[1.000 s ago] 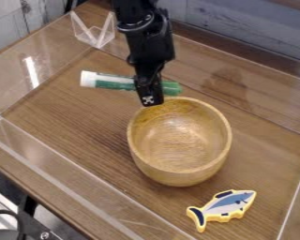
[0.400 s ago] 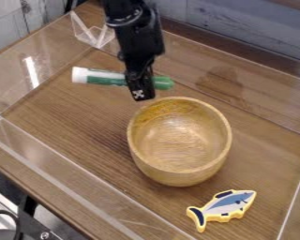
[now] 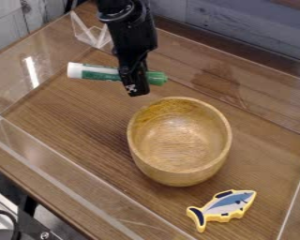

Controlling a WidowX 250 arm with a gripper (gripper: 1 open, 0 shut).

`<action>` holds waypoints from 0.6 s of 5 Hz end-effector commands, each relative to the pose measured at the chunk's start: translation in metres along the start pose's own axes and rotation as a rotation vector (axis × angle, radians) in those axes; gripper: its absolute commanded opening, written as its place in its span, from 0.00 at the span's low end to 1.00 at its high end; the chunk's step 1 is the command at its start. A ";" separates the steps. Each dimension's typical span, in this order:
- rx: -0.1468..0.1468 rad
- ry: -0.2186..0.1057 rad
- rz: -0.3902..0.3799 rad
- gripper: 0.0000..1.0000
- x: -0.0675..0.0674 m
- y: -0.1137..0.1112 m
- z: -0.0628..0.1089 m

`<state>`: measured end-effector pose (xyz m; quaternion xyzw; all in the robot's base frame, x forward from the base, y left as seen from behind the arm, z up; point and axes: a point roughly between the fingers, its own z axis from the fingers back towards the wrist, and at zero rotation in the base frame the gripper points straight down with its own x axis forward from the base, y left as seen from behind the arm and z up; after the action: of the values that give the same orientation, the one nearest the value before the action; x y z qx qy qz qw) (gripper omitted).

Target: Remove the green marker from inside the brown bowl and put it on the table

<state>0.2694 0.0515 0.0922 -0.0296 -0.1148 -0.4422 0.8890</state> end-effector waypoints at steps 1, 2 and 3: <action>0.061 -0.026 -0.023 0.00 0.002 0.014 0.008; 0.065 -0.031 -0.036 0.00 0.000 0.018 0.000; 0.068 -0.037 -0.048 0.00 -0.001 0.020 -0.007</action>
<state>0.2819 0.0592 0.0753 -0.0198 -0.1325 -0.4601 0.8777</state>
